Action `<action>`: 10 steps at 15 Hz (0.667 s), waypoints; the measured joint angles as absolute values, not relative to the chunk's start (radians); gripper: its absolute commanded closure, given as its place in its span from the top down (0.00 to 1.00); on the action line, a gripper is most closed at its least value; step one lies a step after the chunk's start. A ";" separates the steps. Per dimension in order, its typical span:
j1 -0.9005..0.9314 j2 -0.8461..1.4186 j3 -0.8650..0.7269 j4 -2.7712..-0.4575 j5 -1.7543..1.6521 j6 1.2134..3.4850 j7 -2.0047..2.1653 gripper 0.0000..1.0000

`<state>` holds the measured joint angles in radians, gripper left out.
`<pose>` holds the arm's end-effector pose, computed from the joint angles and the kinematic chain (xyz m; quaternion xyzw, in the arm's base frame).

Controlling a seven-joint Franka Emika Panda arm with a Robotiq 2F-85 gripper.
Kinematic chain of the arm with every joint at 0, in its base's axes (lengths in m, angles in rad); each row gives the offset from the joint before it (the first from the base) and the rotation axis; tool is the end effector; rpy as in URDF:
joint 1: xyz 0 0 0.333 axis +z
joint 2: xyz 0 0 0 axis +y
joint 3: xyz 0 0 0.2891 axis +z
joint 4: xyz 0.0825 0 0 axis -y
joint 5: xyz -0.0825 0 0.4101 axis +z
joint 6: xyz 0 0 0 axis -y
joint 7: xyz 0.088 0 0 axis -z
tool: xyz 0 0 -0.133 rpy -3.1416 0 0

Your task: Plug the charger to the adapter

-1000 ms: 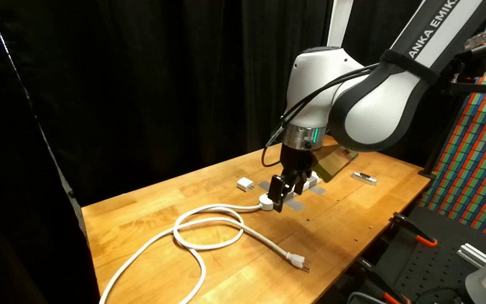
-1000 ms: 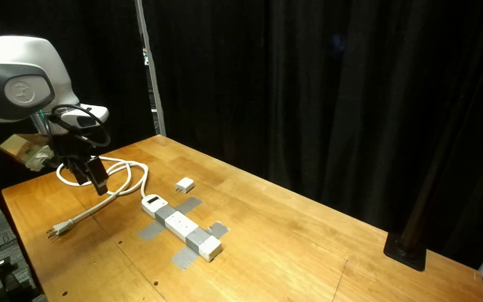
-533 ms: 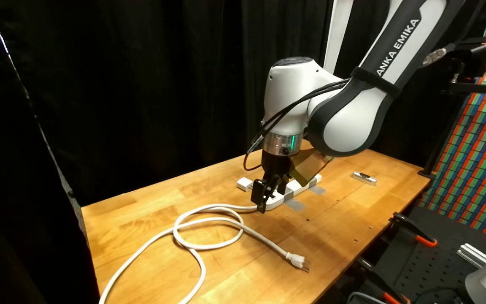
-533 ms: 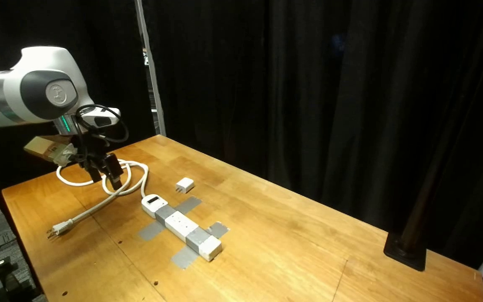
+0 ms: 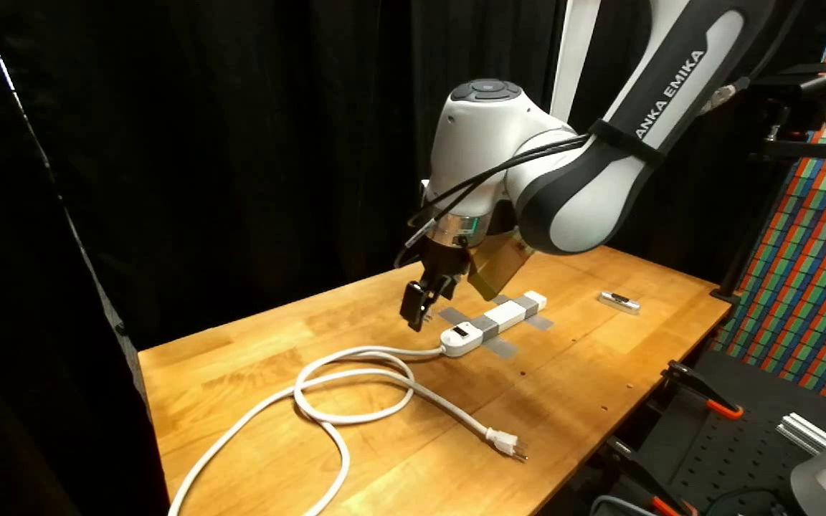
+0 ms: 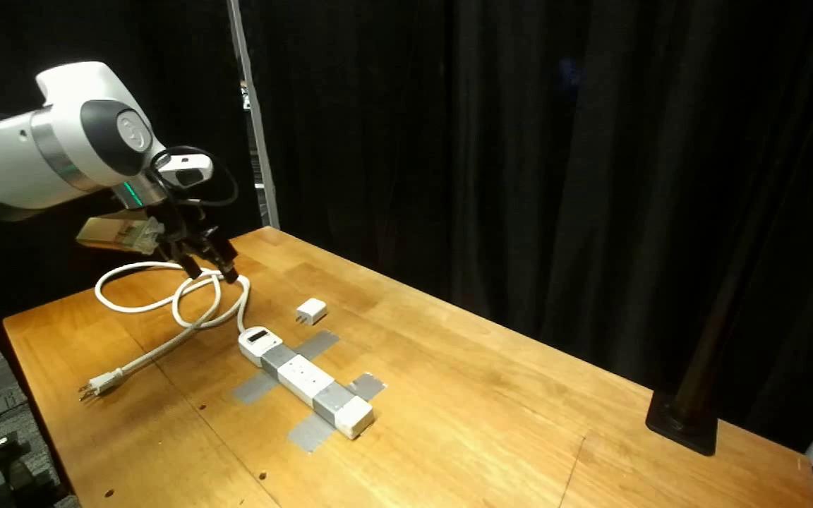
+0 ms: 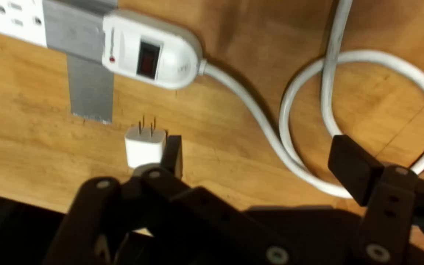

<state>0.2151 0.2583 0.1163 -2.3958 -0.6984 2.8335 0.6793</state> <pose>0.4818 0.1990 0.1496 0.9781 0.1451 0.1359 0.0609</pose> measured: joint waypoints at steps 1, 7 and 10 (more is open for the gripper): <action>0.231 0.286 0.102 -2.346 -0.737 2.834 0.707 1.00; 0.325 0.521 0.002 -2.073 -0.843 2.758 0.869 1.00; 0.331 0.622 -0.003 -1.999 -0.764 2.656 0.877 0.66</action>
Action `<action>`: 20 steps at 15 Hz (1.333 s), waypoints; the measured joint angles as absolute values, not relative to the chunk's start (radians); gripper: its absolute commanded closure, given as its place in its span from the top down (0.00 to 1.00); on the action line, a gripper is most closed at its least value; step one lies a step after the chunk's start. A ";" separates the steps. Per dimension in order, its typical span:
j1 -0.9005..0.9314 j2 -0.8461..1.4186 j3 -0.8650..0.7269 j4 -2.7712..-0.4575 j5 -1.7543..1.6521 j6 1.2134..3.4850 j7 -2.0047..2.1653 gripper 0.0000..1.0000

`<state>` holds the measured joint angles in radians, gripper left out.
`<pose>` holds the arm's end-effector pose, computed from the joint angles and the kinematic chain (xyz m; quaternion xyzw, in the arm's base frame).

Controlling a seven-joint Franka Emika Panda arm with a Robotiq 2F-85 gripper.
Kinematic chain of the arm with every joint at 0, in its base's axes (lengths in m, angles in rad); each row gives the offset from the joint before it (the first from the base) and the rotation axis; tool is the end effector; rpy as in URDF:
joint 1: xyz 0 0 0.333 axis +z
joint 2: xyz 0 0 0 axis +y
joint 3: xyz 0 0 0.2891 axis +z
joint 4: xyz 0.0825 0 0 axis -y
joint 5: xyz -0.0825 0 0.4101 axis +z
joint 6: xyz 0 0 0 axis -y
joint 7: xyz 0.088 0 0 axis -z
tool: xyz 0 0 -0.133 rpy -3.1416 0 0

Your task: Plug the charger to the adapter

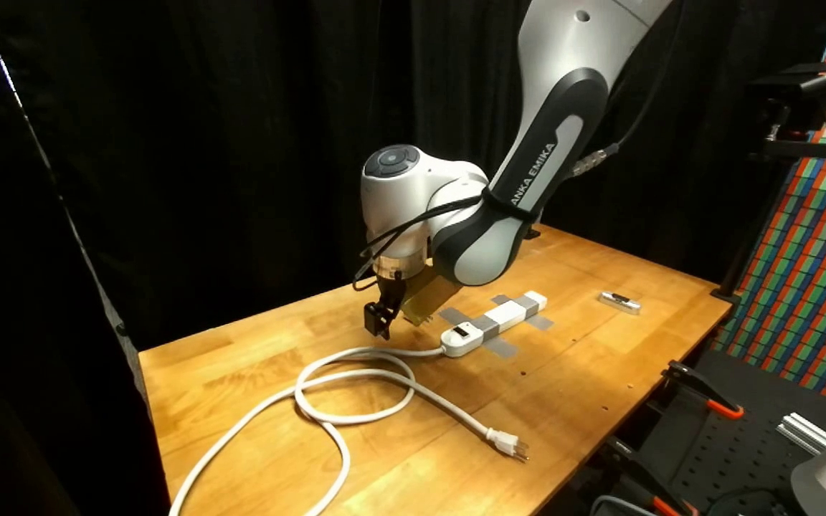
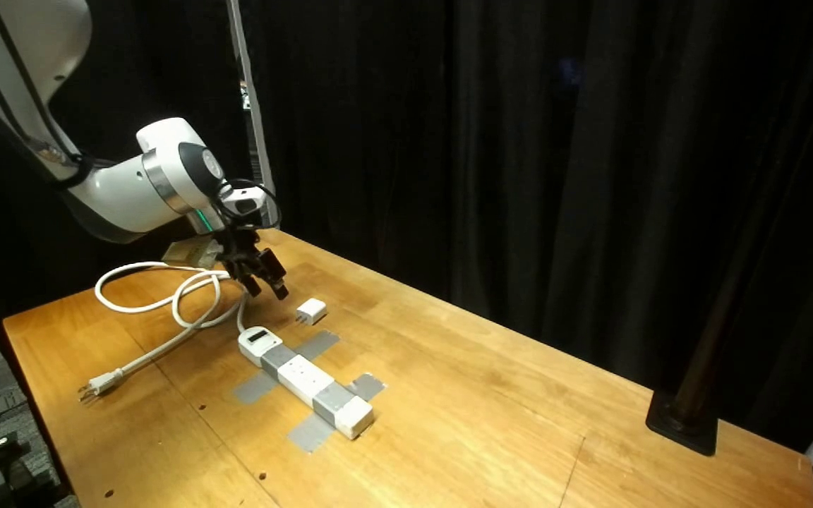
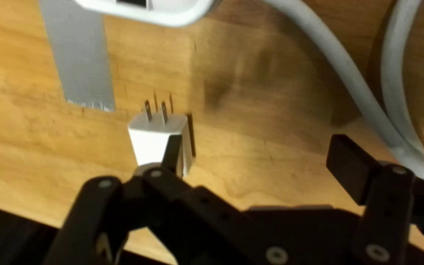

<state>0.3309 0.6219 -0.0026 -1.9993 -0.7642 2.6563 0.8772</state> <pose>0.5642 0.2036 0.0731 0.9814 0.0633 0.1155 0.1395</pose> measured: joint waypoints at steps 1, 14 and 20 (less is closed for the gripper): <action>0.331 0.648 -0.003 -1.982 -0.723 2.634 0.873 0.58; 0.328 0.696 -0.066 -1.874 -0.430 2.660 0.761 0.00; 0.295 0.696 -0.009 -1.897 -0.235 2.661 0.593 0.00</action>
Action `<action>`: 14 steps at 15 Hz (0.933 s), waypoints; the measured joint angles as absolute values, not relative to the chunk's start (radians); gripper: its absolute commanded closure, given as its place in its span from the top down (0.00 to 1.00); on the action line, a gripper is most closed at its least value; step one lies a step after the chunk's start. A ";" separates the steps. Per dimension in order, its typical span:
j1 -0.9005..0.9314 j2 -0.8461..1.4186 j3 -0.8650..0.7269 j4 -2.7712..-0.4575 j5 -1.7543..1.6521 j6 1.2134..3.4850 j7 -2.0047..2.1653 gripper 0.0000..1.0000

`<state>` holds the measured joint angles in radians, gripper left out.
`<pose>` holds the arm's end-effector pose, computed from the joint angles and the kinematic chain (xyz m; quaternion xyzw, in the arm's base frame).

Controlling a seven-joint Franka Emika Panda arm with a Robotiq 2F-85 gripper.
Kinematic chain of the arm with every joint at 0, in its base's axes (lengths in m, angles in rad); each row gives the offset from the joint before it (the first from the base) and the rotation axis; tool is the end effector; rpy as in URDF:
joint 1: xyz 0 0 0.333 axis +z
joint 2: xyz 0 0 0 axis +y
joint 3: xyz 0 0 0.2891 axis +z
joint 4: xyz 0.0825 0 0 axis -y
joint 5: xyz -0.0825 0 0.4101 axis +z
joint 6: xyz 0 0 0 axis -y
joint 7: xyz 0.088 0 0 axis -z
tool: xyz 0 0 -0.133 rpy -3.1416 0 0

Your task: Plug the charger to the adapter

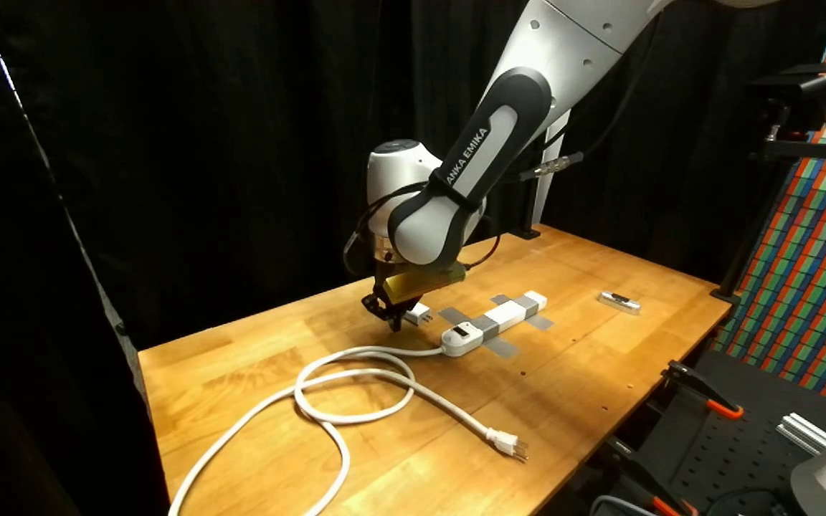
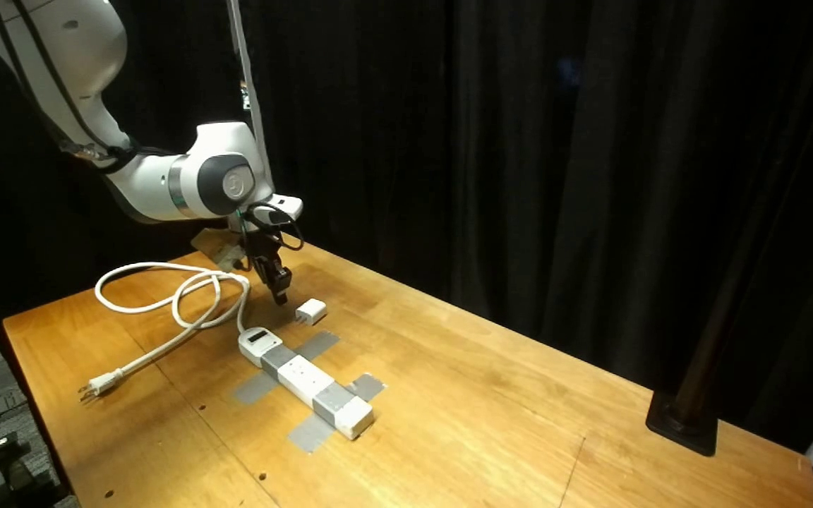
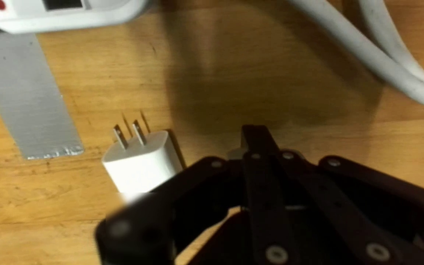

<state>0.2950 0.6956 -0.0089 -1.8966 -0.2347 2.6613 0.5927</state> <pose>0.6031 0.1812 0.0685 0.9964 -0.0497 0.0566 0.0402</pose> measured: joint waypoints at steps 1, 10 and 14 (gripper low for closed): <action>0.300 0.696 -0.016 -1.897 -0.234 2.664 0.576 0.00; 0.390 0.695 -0.119 -1.922 -0.306 2.716 0.487 0.00; 0.388 0.695 -0.125 -1.936 -0.303 2.716 0.460 0.00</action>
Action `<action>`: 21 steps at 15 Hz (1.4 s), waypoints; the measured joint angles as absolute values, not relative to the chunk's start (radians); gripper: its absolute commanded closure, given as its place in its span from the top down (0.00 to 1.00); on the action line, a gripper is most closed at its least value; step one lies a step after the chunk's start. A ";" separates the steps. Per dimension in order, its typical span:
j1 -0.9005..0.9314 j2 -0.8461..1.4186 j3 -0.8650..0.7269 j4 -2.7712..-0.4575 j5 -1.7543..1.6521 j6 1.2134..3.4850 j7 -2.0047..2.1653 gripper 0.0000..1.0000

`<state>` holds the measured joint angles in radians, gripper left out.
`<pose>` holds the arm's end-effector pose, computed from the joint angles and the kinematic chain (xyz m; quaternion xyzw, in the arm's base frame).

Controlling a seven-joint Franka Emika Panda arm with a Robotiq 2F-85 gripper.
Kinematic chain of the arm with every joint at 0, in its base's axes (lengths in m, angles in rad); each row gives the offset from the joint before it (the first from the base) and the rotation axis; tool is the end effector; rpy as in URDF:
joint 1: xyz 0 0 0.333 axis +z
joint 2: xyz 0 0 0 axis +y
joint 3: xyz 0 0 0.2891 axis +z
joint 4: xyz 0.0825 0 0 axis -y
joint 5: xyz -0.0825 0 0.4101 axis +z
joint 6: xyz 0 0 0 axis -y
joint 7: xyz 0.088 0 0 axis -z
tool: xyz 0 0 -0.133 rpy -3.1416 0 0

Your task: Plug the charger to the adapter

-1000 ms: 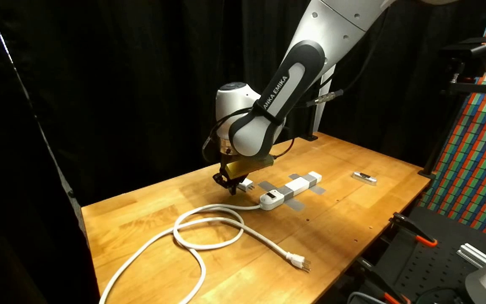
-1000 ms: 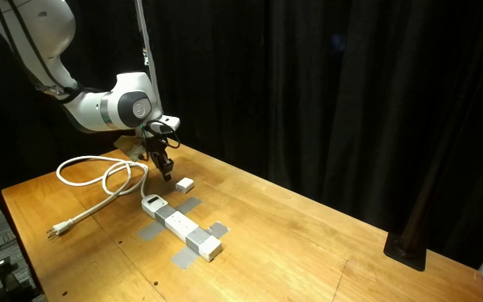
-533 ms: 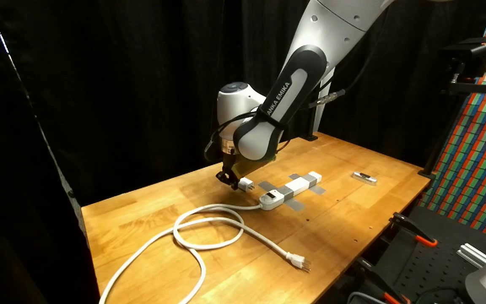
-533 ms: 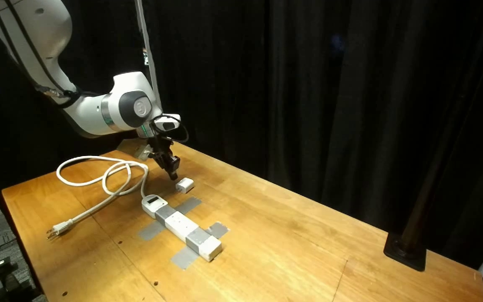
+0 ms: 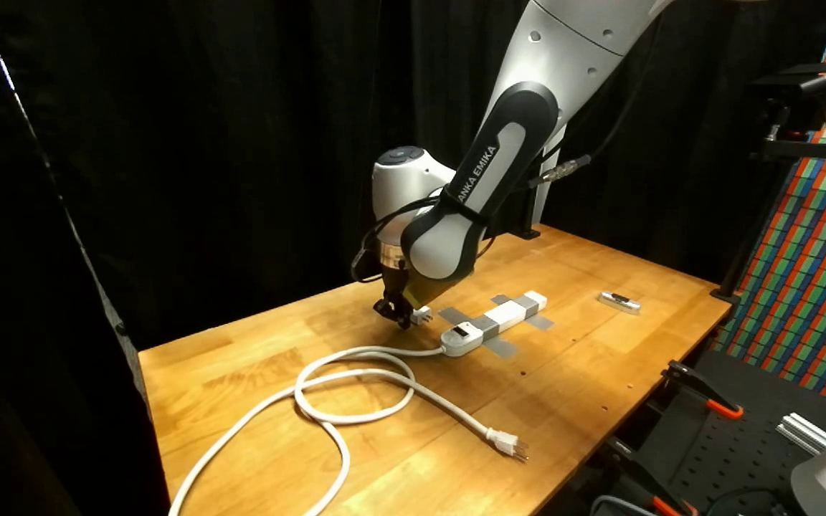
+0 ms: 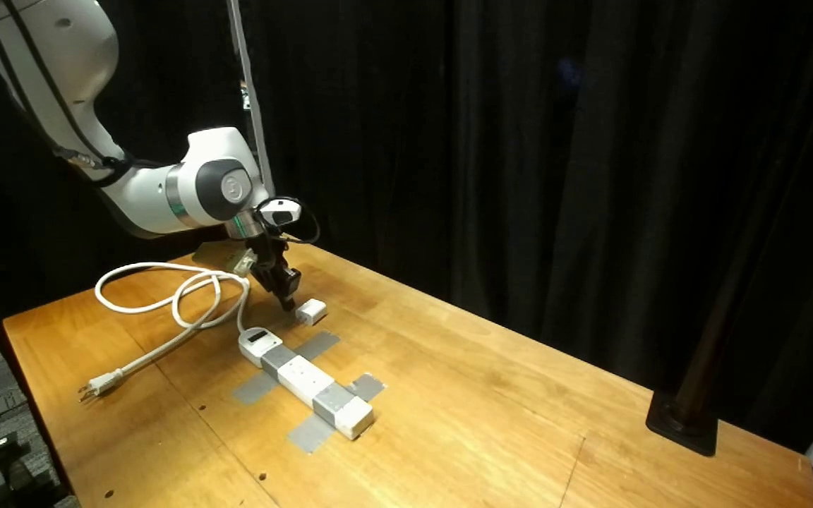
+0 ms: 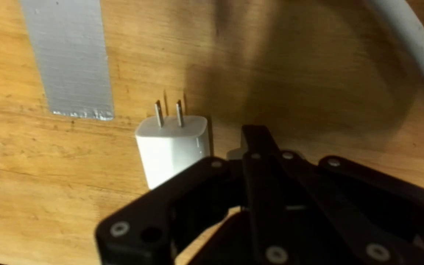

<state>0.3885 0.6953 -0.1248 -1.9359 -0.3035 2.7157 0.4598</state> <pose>0.5976 0.1651 0.0616 0.9920 0.0537 0.0752 0.0862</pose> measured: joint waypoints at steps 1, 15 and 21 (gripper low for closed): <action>0.389 0.695 -0.131 -1.939 -0.306 2.716 0.455 0.00; 0.424 0.695 -0.235 -1.961 -0.394 2.712 0.440 0.00; 0.447 0.700 -0.281 -1.945 -0.460 2.713 0.442 0.01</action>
